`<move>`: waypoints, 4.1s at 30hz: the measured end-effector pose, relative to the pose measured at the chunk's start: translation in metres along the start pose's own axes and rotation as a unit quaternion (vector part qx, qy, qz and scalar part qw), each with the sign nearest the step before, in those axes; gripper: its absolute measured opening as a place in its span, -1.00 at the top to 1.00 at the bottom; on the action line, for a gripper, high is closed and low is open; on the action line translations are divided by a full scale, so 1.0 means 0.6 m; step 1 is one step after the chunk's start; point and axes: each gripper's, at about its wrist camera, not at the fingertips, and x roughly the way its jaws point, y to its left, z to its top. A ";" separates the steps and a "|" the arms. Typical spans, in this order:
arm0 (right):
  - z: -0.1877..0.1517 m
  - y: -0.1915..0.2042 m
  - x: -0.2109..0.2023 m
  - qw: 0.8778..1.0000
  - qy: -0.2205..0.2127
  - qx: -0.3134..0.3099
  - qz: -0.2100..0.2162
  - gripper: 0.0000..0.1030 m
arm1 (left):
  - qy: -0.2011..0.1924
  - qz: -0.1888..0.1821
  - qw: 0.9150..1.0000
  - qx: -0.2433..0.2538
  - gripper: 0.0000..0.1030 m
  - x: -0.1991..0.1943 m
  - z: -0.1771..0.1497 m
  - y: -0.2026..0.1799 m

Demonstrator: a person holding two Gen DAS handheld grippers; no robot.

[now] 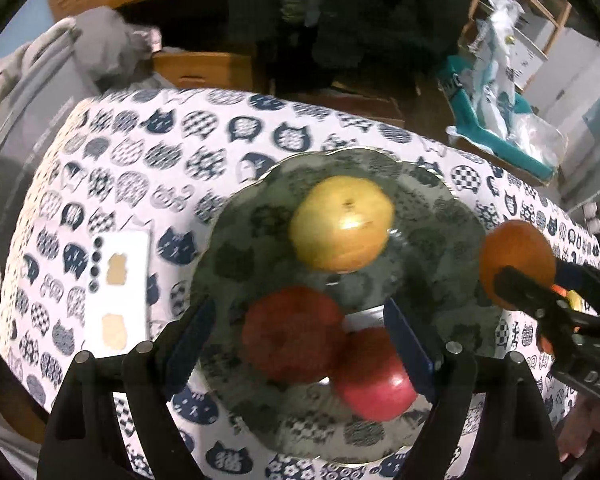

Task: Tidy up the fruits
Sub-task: 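Lower the large orange into the bowl and open the right tool, then raise both open tools and move them back toward the remaining fruit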

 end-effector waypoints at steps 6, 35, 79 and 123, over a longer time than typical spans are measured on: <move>-0.005 0.039 0.033 1.000 0.022 -0.021 0.001 -0.24 | 0.003 0.007 1.000 -0.008 -0.69 -0.004 -0.017 0.026; 0.009 0.068 0.046 1.000 0.026 -0.018 -0.003 -0.33 | -0.006 0.008 1.000 -0.006 -0.69 -0.034 -0.036 0.053; -0.091 -0.080 -0.330 0.977 -0.164 -0.019 -0.132 -0.50 | -0.164 -0.034 0.981 0.097 -0.98 -0.267 -0.068 -0.154; -0.247 -0.373 -0.377 0.963 -0.129 0.125 -0.202 -0.50 | -0.084 -0.080 0.971 0.211 -0.98 -0.171 -0.109 -0.478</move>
